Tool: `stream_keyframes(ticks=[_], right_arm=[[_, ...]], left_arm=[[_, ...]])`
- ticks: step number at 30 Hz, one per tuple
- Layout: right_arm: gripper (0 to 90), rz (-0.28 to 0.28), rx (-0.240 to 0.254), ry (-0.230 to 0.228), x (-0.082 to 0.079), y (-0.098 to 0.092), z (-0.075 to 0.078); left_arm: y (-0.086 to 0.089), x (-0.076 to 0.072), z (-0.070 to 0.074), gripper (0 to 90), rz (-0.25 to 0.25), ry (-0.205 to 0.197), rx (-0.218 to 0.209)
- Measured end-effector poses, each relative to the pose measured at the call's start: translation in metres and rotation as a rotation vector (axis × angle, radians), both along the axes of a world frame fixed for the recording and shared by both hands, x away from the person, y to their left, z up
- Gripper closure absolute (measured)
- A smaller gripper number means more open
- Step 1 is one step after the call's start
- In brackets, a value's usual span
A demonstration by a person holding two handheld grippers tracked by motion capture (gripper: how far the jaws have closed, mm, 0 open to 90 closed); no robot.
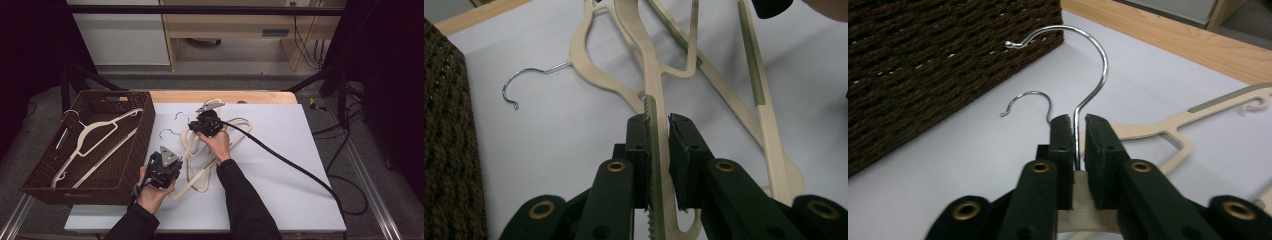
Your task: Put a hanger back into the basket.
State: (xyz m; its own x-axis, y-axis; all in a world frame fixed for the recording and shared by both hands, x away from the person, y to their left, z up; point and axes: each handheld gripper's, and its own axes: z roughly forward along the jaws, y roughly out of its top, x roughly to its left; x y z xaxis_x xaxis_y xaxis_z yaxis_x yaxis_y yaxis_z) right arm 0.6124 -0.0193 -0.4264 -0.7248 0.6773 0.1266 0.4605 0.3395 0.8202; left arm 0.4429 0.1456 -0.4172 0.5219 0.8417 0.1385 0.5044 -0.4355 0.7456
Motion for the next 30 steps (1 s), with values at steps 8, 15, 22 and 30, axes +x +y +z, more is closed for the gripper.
stream_keyframes(ticks=[8, 15, 22, 30], right_arm=[[88.5, 0.001, -0.017, -0.027, -0.007, -0.003, 0.011], [89.2, 0.010, -0.035, -0.057, -0.014, -0.005, 0.019], [89.2, 0.048, -0.032, -0.064, -0.025, -0.004, 0.021], [89.2, 0.074, -0.023, -0.090, -0.035, -0.010, 0.029]], left_arm=[[0.001, 0.001, -0.003, 79.6, -0.007, 0.023, -0.008], [0.004, 0.003, -0.005, 79.5, -0.024, 0.060, -0.035], [0.011, 0.013, 0.012, 51.9, -0.090, 0.042, -0.144], [0.008, 0.046, 0.007, 46.4, -0.113, 0.116, -0.222]])
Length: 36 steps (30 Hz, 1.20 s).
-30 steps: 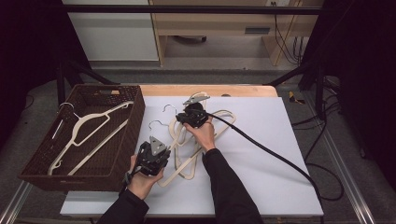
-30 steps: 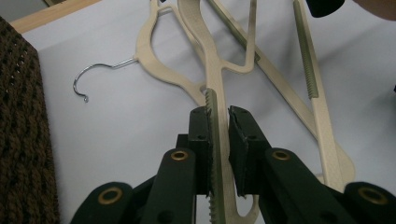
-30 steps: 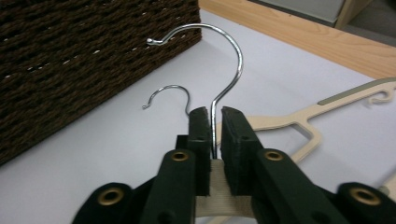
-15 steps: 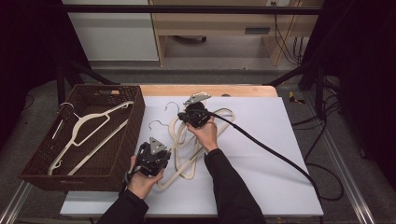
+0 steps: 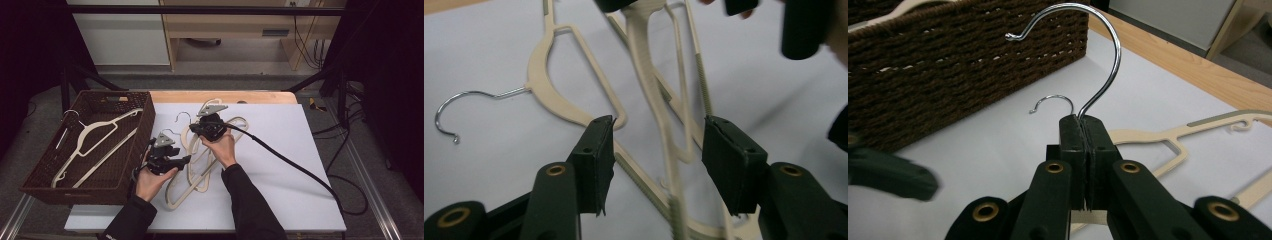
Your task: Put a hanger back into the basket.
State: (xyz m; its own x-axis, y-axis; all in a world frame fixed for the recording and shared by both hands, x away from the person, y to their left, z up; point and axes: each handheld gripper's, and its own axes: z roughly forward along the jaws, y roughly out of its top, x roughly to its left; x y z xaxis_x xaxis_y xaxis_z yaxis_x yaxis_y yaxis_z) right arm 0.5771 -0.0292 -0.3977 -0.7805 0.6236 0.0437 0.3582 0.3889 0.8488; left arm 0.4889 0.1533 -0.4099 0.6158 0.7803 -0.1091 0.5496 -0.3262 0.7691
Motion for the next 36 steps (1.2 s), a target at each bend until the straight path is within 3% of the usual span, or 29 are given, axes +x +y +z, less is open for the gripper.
stream_keyframes(ticks=[4, 9, 14, 21, 25, 27, 31, 32, 34, 36], right_arm=[[89.2, 0.020, 0.021, -0.023, -0.006, -0.006, 0.005], [89.2, 0.026, 0.024, -0.033, -0.009, -0.009, 0.007], [89.2, 0.035, 0.035, -0.025, -0.013, -0.012, 0.007], [88.5, 0.044, 0.058, -0.033, -0.019, -0.020, 0.012], [86.5, 0.046, 0.071, -0.055, -0.026, -0.023, 0.019], [82.3, 0.054, 0.080, -0.067, -0.032, -0.027, 0.024], [70.5, 0.064, 0.098, -0.090, -0.049, -0.040, 0.035], [61.3, 0.063, 0.118, -0.095, -0.058, -0.050, 0.040], [58.7, 0.061, 0.131, -0.096, -0.063, -0.056, 0.043], [50.0, 0.057, 0.151, -0.106, -0.073, -0.068, 0.047]], left_arm=[[-0.004, 0.016, -0.005, 53.6, -0.022, 0.043, -0.038], [-0.011, 0.023, -0.005, 63.6, -0.029, 0.053, -0.064], [-0.015, 0.025, -0.002, 78.0, -0.023, 0.044, -0.107], [-0.014, 0.022, 0.001, 84.0, 0.005, 0.059, -0.143], [-0.014, 0.014, 0.007, 86.3, 0.010, 0.038, -0.175], [-0.016, 0.008, 0.012, 86.4, 0.016, 0.001, -0.148], [-0.014, 0.000, 0.018, 86.5, -0.003, -0.017, -0.161], [-0.013, -0.002, 0.020, 86.5, -0.003, -0.026, -0.157], [-0.011, -0.007, 0.025, 86.5, -0.009, -0.044, -0.148], [-0.006, -0.011, 0.030, 86.5, -0.021, -0.058, -0.143]])
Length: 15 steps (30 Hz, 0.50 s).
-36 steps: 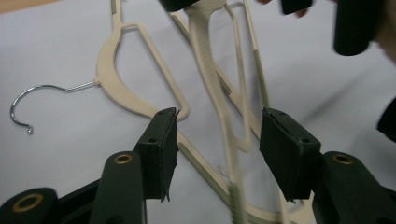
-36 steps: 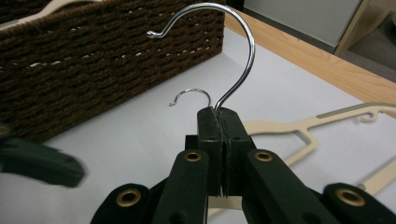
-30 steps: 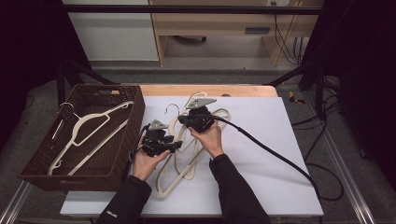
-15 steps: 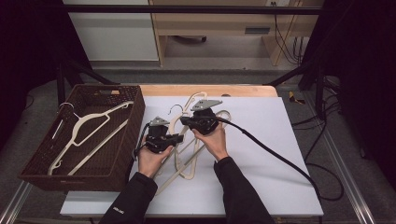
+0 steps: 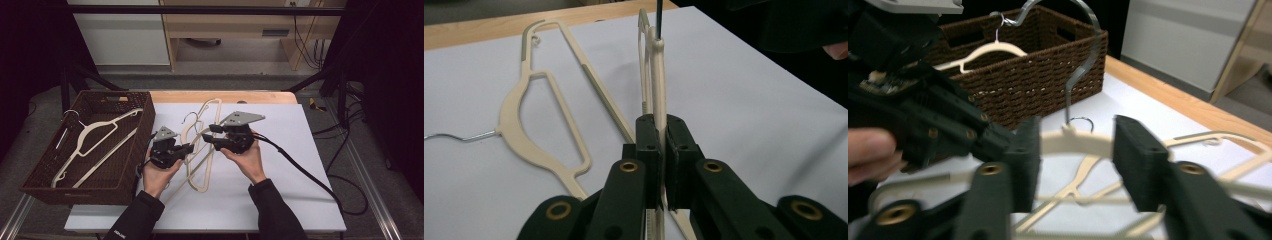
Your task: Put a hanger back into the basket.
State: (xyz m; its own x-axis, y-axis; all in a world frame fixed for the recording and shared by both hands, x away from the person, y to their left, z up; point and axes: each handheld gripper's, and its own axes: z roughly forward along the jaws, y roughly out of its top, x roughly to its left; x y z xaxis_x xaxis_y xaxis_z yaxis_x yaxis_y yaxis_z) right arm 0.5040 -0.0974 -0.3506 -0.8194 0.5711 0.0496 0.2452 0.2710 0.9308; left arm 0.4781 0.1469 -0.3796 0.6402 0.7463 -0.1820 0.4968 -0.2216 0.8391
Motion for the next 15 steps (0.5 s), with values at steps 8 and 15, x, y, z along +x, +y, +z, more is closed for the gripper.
stream_keyframes(ticks=[8, 15], right_arm=[[24.8, -0.067, 0.060, -0.019, -0.035, -0.055, 0.001], [13.7, -0.164, 0.058, 0.012, -0.055, -0.101, -0.019]], left_arm=[[0.019, -0.018, 0.031, 86.4, -0.022, -0.071, 0.012], [0.034, -0.031, 0.061, 86.4, -0.043, -0.127, 0.009]])
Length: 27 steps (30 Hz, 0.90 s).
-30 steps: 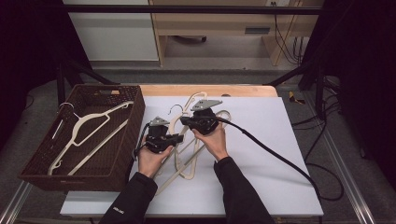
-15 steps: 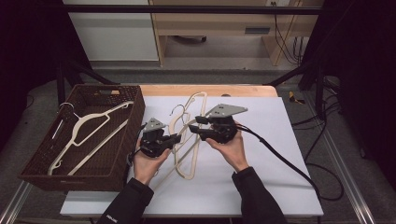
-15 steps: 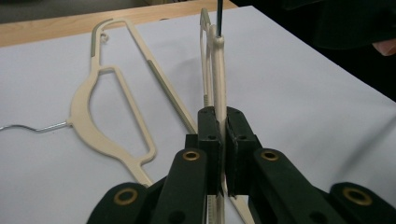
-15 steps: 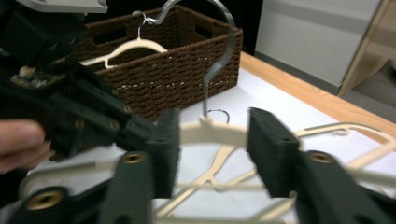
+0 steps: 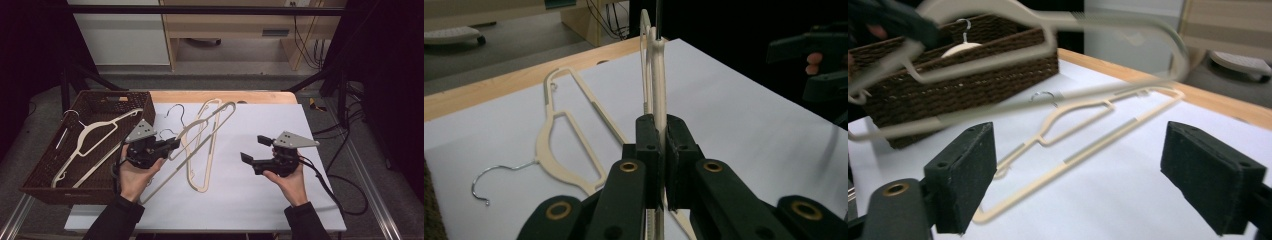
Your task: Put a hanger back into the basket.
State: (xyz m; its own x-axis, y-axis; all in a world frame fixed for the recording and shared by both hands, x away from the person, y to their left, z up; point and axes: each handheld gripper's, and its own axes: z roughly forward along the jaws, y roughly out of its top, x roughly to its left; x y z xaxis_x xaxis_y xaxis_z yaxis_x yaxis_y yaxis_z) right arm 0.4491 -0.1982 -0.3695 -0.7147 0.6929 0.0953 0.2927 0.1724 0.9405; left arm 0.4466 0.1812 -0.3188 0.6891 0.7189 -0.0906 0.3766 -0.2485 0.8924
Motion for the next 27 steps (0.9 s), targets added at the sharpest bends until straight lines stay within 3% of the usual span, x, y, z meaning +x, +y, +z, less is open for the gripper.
stream_keyframes(ticks=[2, 7, 11, 21, 27], right_arm=[[11.1, -0.033, 0.012, 0.011, -0.006, -0.016, -0.007], [9.3, -0.072, 0.013, 0.018, -0.013, -0.032, -0.014], [8.4, -0.086, 0.009, 0.023, -0.017, -0.041, -0.017], [6.7, -0.096, -0.016, 0.011, -0.020, -0.043, -0.018], [6.7, -0.104, -0.008, 0.007, -0.022, -0.046, -0.017]], left_arm=[[0.005, -0.002, 0.008, 86.4, -0.002, -0.014, -0.005], [0.018, -0.004, 0.025, 86.4, -0.020, -0.051, -0.001], [0.032, -0.003, 0.036, 86.4, -0.028, -0.077, 0.033], [0.073, 0.013, 0.047, 86.4, -0.004, -0.087, 0.034], [0.096, 0.019, 0.050, 86.4, -0.009, -0.095, 0.065]])
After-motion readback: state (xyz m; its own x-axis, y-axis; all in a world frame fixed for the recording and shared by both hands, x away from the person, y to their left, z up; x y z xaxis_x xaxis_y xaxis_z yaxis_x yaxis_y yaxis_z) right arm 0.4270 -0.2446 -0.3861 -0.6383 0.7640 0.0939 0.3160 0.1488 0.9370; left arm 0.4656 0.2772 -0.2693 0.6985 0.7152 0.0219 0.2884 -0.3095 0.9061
